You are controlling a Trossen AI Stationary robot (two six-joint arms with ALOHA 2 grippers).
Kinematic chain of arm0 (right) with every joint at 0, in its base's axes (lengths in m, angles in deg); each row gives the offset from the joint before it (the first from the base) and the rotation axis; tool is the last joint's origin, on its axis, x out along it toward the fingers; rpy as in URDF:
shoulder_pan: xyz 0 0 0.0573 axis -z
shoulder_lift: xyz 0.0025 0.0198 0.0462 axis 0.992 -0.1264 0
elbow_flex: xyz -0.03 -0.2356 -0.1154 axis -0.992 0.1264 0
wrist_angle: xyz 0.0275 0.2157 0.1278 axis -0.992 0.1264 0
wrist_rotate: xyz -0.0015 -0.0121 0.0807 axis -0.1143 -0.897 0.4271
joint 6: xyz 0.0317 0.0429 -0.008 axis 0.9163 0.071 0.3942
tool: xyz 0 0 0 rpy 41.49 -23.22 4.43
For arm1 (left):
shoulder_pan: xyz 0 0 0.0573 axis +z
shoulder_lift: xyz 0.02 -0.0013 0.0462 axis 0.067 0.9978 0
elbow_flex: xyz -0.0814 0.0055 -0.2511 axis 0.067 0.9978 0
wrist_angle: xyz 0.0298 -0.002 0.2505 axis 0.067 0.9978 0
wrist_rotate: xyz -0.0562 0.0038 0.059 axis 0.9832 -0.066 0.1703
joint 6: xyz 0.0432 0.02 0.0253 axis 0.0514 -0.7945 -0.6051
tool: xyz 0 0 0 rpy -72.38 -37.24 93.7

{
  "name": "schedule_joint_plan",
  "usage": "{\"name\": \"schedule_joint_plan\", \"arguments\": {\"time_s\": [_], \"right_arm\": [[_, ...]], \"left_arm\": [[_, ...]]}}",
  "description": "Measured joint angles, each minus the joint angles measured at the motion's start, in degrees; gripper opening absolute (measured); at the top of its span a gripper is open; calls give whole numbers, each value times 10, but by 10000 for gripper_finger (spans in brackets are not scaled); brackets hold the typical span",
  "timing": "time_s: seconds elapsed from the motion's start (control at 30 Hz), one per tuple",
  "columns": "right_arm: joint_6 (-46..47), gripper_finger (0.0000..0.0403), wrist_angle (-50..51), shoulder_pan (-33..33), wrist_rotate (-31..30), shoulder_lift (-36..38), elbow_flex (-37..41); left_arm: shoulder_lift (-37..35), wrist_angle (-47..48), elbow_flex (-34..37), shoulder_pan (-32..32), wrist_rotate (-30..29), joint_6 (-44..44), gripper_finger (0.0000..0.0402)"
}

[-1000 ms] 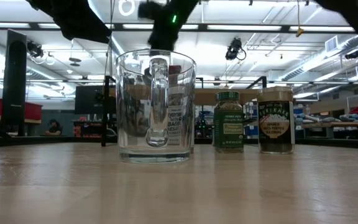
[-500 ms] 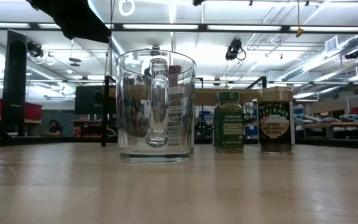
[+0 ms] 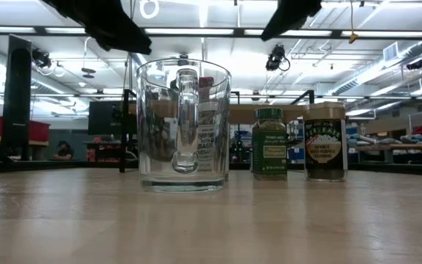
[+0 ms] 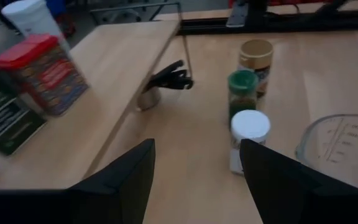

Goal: Shelf spices
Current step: Put the white seasoning bottle on the shelf

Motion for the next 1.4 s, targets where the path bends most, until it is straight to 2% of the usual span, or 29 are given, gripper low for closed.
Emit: {"name": "schedule_joint_plan", "arguments": {"time_s": [0.2, 0.37, 0.53, 0.77, 0.9, 1.03, 1.4], "right_arm": [[13, 13, -39, 0, 51, -31, 30], [5, 51, -87, 0, 91, -94, 31], [0, 131, -131, 1, 108, -144, 31], [3, 281, -167, 11, 108, -162, 30], [3, 333, -189, 16, 113, -162, 29], [15, 339, -188, 26, 143, -164, 29], [14, 322, -190, 40, 154, -187, 29]], "left_arm": [[51, -56, -9, 0, 20, -20, 241], [65, -57, -29, 0, 20, -20, 241], [66, -57, -36, 0, 19, -18, 241], [66, -39, -36, 0, 17, -18, 241], [66, -31, -36, 0, 14, -18, 241], [66, -24, -36, 0, 13, -18, 241], [66, -24, -35, 0, 12, -18, 241]]}}
